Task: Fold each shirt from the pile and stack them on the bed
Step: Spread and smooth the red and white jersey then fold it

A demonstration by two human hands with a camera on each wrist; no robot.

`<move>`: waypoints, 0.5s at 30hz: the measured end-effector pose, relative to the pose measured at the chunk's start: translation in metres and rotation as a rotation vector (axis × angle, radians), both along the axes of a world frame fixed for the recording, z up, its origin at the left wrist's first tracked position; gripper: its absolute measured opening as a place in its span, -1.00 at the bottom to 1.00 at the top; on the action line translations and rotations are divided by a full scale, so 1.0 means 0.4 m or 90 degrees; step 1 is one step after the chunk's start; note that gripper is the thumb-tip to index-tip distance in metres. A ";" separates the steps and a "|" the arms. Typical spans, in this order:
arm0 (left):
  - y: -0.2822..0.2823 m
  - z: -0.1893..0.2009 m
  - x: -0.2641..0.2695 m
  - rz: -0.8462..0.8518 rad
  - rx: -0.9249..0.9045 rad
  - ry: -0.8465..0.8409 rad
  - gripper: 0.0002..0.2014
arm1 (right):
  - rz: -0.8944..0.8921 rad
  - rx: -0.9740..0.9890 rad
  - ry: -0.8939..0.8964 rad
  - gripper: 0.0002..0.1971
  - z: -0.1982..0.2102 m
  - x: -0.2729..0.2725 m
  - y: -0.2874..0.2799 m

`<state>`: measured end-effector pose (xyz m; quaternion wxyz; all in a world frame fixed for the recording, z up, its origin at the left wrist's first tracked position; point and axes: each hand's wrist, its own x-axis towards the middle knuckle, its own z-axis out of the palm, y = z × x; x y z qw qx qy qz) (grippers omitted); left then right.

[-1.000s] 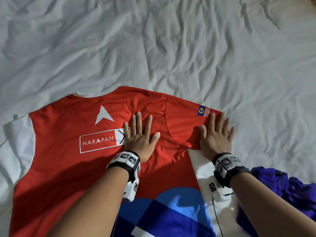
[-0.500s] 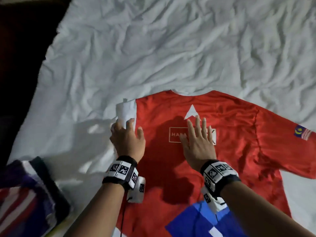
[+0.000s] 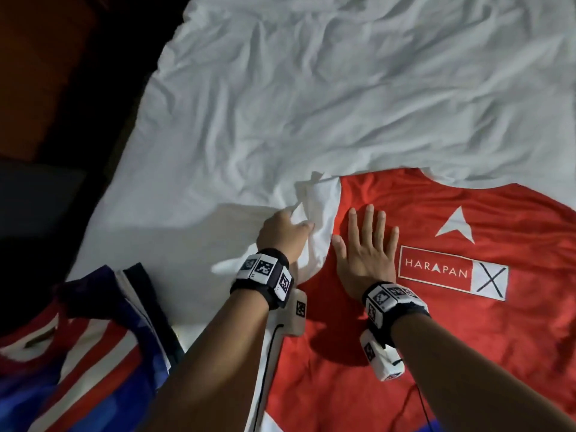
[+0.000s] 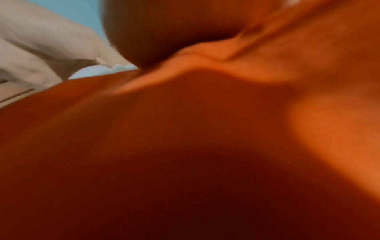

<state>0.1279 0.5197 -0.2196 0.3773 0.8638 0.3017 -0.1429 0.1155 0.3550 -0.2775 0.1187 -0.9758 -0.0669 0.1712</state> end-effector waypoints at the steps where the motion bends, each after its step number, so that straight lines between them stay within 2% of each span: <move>1: 0.009 -0.006 -0.002 0.018 0.000 -0.021 -0.64 | -0.012 -0.004 0.000 -0.29 -0.002 0.003 0.008; 3: 0.036 -0.018 -0.018 0.132 -0.031 -0.087 -0.80 | -0.026 -0.016 -0.002 -0.31 -0.006 0.005 0.018; 5: 0.068 -0.025 -0.052 0.263 -0.057 -0.152 -0.79 | -0.031 -0.025 -0.013 -0.32 -0.010 0.003 0.023; 7: 0.090 -0.019 -0.097 0.339 -0.064 -0.171 -0.76 | -0.037 -0.028 -0.032 -0.32 -0.015 -0.001 0.025; 9: 0.096 -0.007 -0.142 0.359 -0.078 -0.134 -0.72 | -0.042 -0.030 -0.039 -0.30 -0.017 -0.003 0.027; 12: 0.109 0.010 -0.153 0.332 -0.096 -0.063 -0.71 | -0.037 -0.021 -0.028 -0.30 -0.014 -0.002 0.024; 15: 0.133 0.015 -0.112 0.302 -0.100 -0.016 -0.39 | -0.033 0.007 -0.006 -0.32 -0.009 -0.001 0.014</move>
